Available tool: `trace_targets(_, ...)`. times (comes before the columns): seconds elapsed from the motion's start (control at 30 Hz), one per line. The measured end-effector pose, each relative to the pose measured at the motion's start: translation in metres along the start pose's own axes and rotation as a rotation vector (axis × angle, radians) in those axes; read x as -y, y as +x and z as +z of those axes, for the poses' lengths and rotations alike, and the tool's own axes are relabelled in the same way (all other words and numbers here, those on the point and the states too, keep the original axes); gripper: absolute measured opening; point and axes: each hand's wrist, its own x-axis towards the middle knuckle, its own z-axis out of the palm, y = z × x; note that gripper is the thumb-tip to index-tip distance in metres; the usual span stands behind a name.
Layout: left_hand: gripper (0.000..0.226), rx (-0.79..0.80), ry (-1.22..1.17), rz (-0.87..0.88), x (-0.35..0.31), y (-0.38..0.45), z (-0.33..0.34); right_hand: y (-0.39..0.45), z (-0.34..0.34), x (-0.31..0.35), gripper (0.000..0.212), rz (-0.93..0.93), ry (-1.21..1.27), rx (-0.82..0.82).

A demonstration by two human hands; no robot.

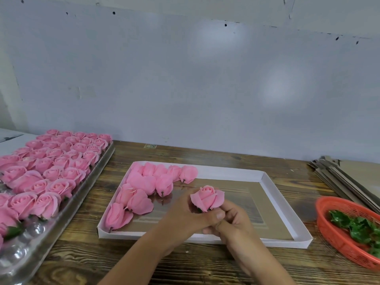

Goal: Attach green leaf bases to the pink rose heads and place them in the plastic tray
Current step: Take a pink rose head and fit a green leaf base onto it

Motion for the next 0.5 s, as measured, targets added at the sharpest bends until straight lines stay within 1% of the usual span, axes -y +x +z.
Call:
trace_targets(0.07,0.032,-0.023,-0.011,0.022,-0.0002,0.0015,-0.0001,-0.0003,-0.0001,0.0023,0.039,-0.012,0.017,-0.013)
trace_targets(0.2,0.036,-0.094,-0.032,0.01,-0.0025,0.0012,-0.0002,0.0,-0.0011,0.0051,0.035,-0.017,0.063,-0.048)
trace_targets(0.37,0.035,-0.144,-0.018,0.06,-0.0063,0.0,0.0003,0.0001,-0.0024,0.0051,0.035,-0.007,0.069,-0.047)
trace_targets(0.43,0.035,-0.145,-0.017,0.071,-0.0077,-0.0005,0.0008,0.0005,-0.003,0.0043,0.033,-0.008,0.056,-0.054)
trace_targets(0.5,0.033,-0.137,-0.022,0.078,-0.009,-0.0007,0.0012,0.0007,-0.0035,0.0035,0.036,-0.016,0.058,-0.054)
